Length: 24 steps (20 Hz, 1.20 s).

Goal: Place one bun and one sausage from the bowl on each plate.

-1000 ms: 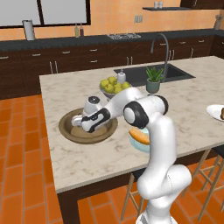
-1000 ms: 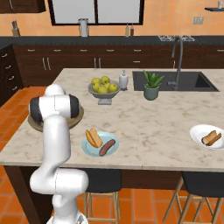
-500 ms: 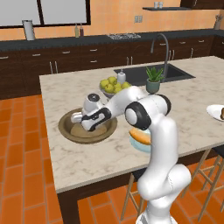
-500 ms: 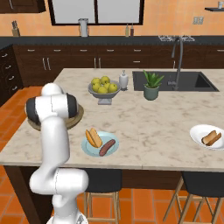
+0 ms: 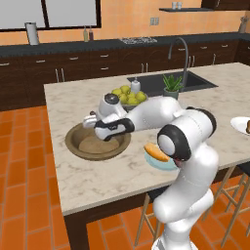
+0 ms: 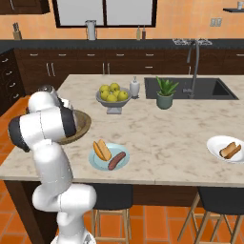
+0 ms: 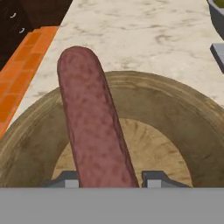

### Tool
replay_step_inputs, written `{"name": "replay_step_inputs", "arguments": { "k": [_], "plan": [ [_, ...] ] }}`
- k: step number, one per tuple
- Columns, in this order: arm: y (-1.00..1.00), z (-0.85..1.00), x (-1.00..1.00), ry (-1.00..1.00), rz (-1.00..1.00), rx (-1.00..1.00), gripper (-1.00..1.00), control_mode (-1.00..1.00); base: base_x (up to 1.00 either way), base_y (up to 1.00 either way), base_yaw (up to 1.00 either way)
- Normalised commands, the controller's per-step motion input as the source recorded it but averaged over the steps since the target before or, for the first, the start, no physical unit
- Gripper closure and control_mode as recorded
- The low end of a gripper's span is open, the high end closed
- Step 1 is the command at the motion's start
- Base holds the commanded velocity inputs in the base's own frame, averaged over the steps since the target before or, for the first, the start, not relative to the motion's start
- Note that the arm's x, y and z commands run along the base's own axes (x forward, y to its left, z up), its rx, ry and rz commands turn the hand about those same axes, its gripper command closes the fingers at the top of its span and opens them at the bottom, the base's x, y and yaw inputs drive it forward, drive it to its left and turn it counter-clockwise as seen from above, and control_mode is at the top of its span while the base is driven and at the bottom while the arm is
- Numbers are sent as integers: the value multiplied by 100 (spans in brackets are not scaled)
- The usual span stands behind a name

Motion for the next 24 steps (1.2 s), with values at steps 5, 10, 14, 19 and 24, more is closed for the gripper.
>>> {"name": "replay_step_inputs", "arguments": {
  "k": [5, 10, 14, 19, 24],
  "plan": [
    [-40, 69, -64, 0, -2, 0, 100, -100, 0, 0, 0],
    [-20, 12, -48, 5, -11, 0, 100, -100, 0, 0, 0],
    [0, -13, -9, 4, 0, 0, 100, 100, -19, -17, -5],
    [0, 0, 0, 0, 0, 0, 100, 100, -67, -97, -35],
    [0, 0, 0, 0, 0, 0, 100, 100, -30, -100, -25]
  ]
}}
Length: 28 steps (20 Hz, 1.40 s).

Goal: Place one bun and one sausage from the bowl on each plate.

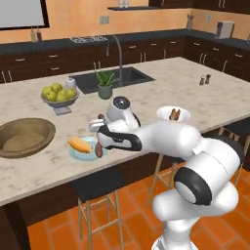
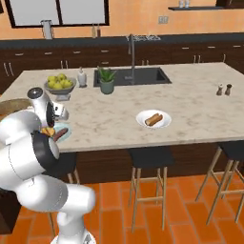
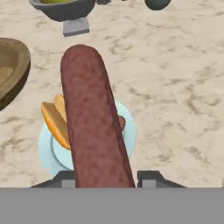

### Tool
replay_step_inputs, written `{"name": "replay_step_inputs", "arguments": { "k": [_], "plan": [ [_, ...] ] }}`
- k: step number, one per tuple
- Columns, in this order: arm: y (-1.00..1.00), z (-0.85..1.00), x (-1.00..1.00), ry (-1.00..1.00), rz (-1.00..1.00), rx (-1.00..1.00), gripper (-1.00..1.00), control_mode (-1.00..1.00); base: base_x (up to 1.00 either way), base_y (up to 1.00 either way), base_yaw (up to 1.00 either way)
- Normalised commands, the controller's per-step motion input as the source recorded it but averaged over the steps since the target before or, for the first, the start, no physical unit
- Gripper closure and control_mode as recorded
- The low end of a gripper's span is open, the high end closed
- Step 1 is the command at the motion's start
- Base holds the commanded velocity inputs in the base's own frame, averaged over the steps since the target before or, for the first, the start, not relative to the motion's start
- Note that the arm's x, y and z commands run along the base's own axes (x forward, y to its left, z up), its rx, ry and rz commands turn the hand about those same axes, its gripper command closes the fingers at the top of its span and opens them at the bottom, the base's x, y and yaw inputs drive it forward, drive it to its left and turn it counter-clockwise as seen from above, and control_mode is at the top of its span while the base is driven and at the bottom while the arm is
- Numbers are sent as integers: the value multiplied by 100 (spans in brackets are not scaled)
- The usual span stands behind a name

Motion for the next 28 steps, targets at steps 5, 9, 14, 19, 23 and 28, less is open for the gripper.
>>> {"name": "replay_step_inputs", "arguments": {
  "k": [5, 9, 14, 19, 23, 28],
  "plan": [
    [0, 0, 0, 0, 0, 0, 100, 100, 36, -100, -12],
    [0, 0, 0, 0, 0, 0, 100, 100, 76, -100, -8],
    [0, 0, 0, 0, 0, 0, 100, 100, 93, -92, -6],
    [0, 0, 0, 0, 0, 0, 100, 100, 100, -41, 0],
    [-3, -12, 49, 7, 6, 3, 100, -100, 50, -6, 3],
    [0, -54, 64, 23, -3, 0, 100, -100, 0, 0, 0]
  ]
}}
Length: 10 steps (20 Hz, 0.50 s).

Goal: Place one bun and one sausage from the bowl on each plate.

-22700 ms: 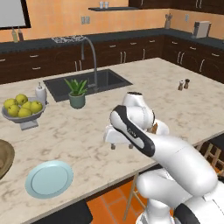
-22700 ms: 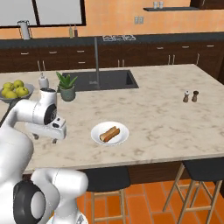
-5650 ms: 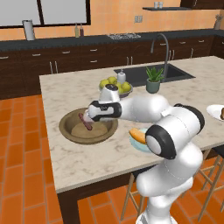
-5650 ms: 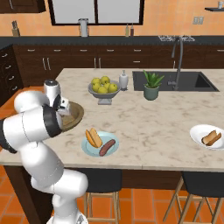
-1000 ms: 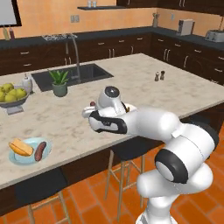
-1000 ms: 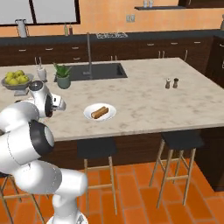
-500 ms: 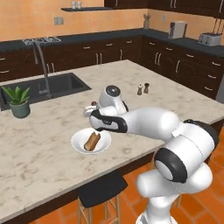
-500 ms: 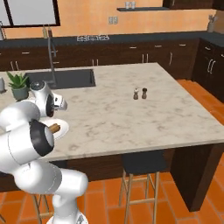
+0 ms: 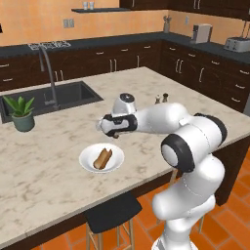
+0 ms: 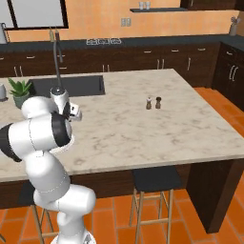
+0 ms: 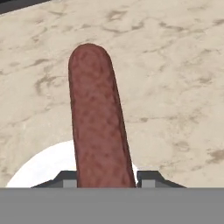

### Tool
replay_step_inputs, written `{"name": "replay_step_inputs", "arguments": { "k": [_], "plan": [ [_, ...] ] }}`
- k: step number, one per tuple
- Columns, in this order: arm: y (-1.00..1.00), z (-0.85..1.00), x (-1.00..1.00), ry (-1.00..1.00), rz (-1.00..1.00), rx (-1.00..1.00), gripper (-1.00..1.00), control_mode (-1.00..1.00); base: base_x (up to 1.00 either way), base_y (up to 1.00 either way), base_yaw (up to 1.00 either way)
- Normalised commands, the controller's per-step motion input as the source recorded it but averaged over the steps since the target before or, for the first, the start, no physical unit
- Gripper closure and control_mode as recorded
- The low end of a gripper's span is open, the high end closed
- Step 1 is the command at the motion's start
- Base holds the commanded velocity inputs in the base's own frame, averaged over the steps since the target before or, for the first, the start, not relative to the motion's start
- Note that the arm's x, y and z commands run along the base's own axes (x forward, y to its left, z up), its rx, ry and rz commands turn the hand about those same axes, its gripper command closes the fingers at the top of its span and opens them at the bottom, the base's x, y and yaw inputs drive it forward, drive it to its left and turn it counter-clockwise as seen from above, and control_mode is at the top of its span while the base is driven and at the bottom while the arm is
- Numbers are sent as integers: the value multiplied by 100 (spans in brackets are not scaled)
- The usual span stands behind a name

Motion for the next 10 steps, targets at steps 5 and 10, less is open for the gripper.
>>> {"name": "replay_step_inputs", "arguments": {
  "k": [5, 10],
  "plan": [
    [19, -62, 1, 20, -44, 0, 100, -100, 0, 0, 0],
    [17, -48, -31, 9, -50, 0, 100, -100, 0, 0, 0]
  ]
}}
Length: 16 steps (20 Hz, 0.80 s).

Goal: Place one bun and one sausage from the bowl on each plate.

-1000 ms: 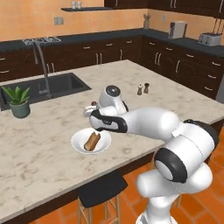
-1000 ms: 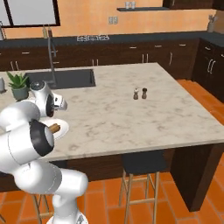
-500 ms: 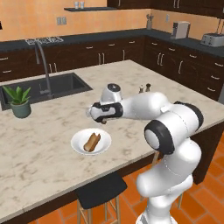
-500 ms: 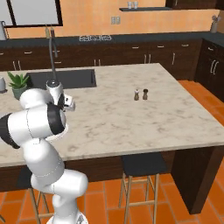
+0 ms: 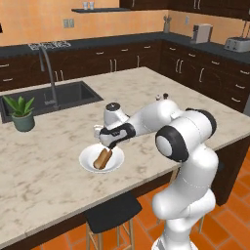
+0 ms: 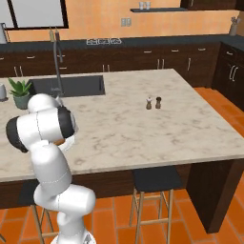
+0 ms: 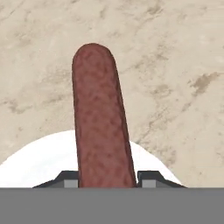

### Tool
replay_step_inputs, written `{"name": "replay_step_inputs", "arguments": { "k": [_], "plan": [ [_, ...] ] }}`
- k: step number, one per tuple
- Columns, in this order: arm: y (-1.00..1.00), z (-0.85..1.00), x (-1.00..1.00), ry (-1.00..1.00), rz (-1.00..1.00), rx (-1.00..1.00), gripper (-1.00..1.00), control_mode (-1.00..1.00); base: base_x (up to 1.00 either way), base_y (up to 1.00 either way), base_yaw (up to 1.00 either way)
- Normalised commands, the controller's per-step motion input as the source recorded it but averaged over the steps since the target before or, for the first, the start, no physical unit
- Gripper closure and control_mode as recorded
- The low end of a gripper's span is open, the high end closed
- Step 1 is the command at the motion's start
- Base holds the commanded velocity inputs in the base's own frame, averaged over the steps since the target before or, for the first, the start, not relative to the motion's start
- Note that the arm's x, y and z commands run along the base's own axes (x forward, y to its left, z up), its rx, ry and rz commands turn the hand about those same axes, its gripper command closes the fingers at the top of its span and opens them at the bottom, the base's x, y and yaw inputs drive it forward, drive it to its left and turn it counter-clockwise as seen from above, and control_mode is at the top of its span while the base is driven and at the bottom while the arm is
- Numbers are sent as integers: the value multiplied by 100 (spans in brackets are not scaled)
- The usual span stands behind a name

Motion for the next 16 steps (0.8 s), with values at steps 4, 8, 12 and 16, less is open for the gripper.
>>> {"name": "replay_step_inputs", "arguments": {
  "k": [4, 8, 12, 16],
  "plan": [
    [11, -25, -46, 7, -49, 1, 100, -100, 0, 0, 0],
    [-1, 0, -41, 1, -34, 7, 100, -100, 0, 0, 0],
    [-9, -1, -9, 1, -28, 9, 100, -100, 0, 0, 0],
    [-23, -16, 0, 7, -23, 10, 100, -100, 0, 0, 0]
  ]
}}
